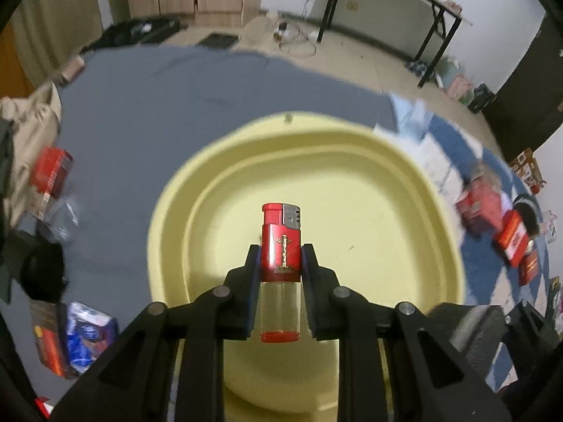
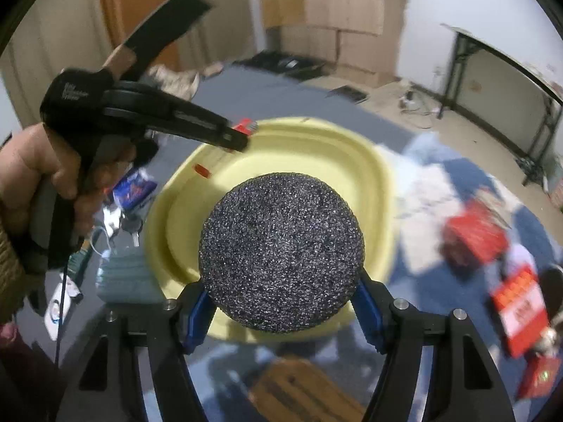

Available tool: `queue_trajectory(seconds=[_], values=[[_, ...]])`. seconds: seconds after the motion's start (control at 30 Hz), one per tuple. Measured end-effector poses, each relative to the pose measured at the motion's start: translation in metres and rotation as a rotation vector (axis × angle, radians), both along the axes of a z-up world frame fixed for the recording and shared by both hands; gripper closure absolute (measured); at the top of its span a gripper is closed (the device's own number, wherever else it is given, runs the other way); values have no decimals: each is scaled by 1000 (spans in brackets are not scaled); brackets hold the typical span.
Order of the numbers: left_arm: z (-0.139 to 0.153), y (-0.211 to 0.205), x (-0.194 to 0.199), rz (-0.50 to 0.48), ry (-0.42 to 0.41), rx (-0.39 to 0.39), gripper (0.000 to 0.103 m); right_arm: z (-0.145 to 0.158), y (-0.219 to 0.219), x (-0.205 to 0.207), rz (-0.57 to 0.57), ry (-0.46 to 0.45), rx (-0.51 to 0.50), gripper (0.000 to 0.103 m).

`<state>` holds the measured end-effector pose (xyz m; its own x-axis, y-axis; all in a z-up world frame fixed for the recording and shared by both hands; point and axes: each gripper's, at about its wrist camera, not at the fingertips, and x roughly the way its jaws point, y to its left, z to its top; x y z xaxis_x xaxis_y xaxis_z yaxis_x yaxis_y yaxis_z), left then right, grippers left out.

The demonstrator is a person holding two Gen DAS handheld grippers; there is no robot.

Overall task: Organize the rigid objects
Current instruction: 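Carry lighter and foam cylinder over the yellow basin and release both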

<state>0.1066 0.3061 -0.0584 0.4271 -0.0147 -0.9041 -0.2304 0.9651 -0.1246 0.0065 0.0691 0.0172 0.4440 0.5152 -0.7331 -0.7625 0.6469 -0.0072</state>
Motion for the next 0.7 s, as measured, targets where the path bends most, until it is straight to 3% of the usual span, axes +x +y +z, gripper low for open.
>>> queue_trajectory(seconds=[0.27, 0.5, 0.57, 0.6, 0.63, 0.67, 0.7], values=[[-33, 9, 15, 10, 63, -2, 79, -49, 57, 18, 51, -2, -171, 35], [-32, 12, 11, 38, 30, -14, 79, -61, 90, 55, 39, 28, -189, 33], [-24, 10, 5, 37, 6, 4, 79, -61, 89, 59, 39, 20, -191, 28], [-18, 8, 2, 38, -2, 6, 78, -59, 85, 55, 35, 6, -186, 15], [-9, 5, -3, 41, -12, 14, 70, -57, 74, 50, 37, 0, -170, 0], [-2, 4, -7, 44, -26, 24, 49, -49, 66, 44, 37, -13, -133, 0], [8, 1, -12, 50, -53, 35, 35, -41, 58, 38, 32, -20, -99, 0]])
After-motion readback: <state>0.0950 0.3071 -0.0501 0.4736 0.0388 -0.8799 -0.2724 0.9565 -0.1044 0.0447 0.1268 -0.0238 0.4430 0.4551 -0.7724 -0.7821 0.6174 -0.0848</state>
